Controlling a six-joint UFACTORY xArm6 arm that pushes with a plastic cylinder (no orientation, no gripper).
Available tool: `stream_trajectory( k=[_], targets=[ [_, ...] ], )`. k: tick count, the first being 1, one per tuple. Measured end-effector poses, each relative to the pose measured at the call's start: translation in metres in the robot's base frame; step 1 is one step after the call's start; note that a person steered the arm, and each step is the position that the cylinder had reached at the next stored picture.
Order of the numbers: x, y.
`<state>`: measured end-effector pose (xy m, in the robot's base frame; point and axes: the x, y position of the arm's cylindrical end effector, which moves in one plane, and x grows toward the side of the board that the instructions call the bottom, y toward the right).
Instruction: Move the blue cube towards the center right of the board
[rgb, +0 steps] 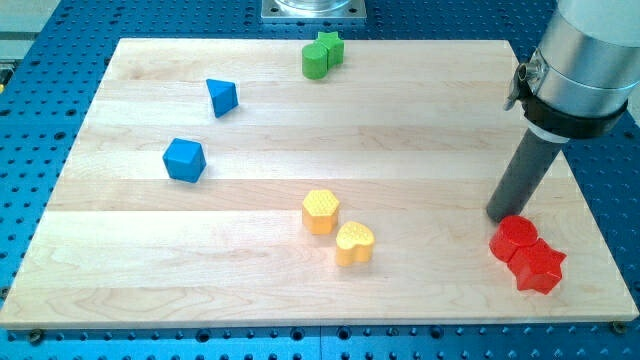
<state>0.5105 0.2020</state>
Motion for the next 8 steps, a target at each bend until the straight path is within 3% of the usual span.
stream_trajectory(
  k=[5,7,8],
  targets=[
    [-0.036,-0.036],
    [-0.086,-0.141],
    [-0.084,-0.181]
  ],
)
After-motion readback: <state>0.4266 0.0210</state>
